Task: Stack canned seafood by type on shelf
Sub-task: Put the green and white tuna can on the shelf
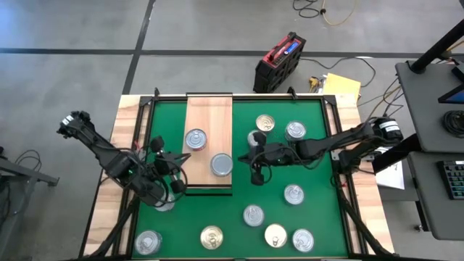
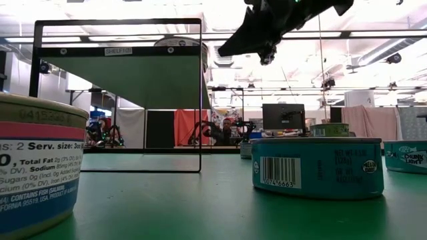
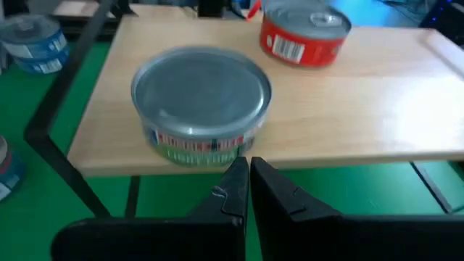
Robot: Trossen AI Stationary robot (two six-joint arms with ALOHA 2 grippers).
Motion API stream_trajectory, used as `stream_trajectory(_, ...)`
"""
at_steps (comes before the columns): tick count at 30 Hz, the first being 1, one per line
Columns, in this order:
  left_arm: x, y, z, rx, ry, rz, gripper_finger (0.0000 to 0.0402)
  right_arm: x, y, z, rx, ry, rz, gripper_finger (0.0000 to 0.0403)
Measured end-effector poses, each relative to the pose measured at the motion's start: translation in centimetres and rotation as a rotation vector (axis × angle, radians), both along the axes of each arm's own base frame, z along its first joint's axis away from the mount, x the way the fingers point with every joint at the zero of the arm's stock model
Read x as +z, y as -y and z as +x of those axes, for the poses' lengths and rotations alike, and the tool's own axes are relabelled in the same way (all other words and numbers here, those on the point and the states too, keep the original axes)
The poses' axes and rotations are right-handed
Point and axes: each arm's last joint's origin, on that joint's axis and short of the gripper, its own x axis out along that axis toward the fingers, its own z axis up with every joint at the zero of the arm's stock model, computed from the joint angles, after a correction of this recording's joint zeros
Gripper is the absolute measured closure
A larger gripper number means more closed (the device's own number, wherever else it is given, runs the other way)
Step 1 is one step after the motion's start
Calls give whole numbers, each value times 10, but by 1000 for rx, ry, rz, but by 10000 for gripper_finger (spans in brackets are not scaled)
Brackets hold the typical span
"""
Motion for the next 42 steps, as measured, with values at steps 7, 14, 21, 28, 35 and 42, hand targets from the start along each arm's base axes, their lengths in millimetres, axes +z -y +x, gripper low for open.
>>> stream_trajectory(7,-6,6,8,3,-18,20,402,-6,-2,-1,-9,64,14,394)
stream_trajectory(14,-2,7,9,3,-12,29,402,-11,-4,6,-4,107,8,394)
stream_trajectory(21,-2,7,9,4,-12,39,402,-25,-5,14,3,101,15,394)
stream_trajectory(28,-2,7,9,3,-13,42,402,-32,-6,20,7,117,19,394)
stream_trajectory(35,-2,7,9,3,-13,42,402,-31,-7,20,12,123,4,394)
stream_trajectory(42,-1,6,9,-10,-29,65,402,-30,5,19,-73,93,-127,394)
